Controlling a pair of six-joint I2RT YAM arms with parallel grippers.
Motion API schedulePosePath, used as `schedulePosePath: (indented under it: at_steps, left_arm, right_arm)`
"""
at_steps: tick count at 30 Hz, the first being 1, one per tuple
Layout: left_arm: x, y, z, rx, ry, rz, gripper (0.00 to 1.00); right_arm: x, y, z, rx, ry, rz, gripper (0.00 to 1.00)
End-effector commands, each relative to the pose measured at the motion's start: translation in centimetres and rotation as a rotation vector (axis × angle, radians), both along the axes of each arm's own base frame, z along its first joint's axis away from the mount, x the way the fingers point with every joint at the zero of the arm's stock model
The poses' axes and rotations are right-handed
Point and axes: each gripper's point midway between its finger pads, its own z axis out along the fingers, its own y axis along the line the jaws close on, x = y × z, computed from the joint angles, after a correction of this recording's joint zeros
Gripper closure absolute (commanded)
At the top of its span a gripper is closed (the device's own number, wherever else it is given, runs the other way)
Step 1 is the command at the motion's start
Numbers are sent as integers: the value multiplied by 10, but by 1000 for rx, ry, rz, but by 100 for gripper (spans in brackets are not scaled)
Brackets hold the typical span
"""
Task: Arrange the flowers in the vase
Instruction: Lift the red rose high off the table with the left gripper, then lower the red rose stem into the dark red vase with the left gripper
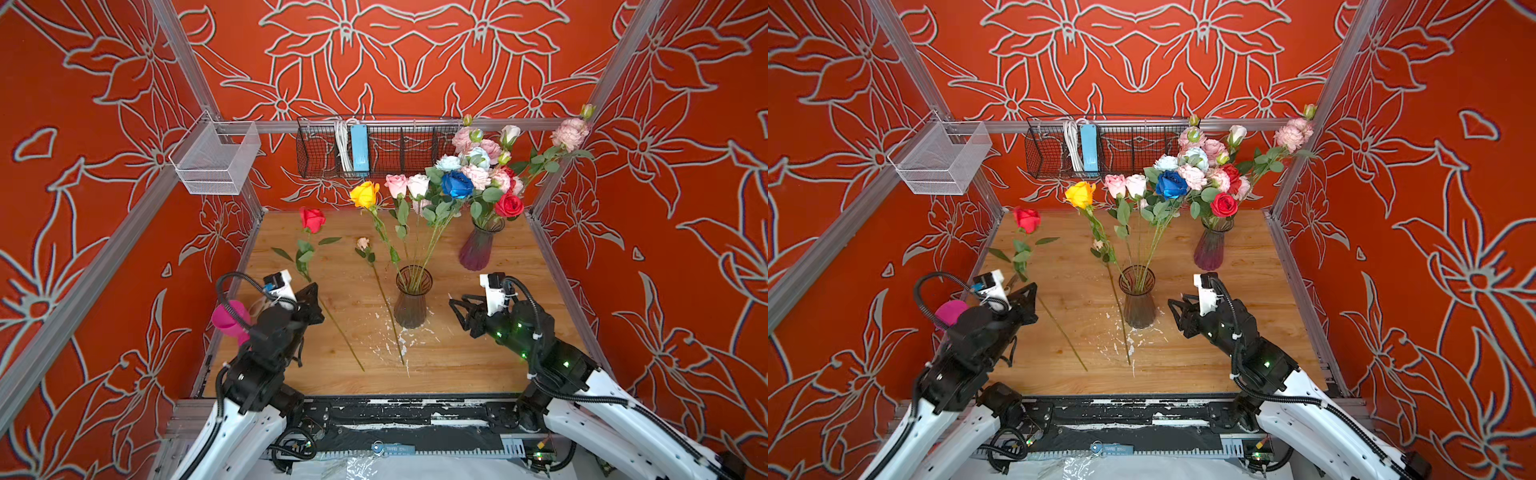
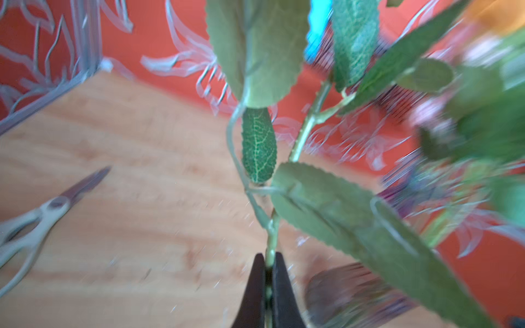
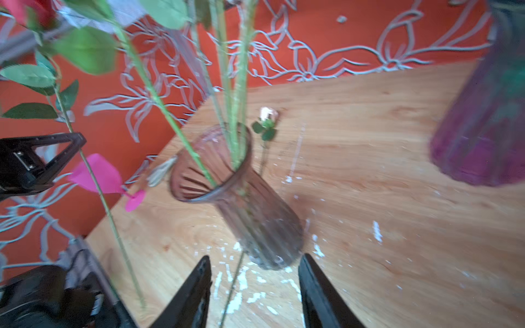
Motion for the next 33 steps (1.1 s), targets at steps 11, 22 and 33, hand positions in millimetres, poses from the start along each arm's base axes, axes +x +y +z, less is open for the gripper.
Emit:
schedulePosePath:
  at_steps: [11, 22, 33]
  left_arm:
    - [-5, -73, 170, 10, -370, -331, 100]
    - [36, -191, 270, 205, -602, -433, 100]
    - [94, -237, 237, 297, -533, -375, 100]
  right_arm:
    - [12, 34, 9, 34, 18, 107, 46]
    - [23, -20, 8, -31, -27, -159, 46]
    - [2, -47, 22, -48, -87, -192, 44]
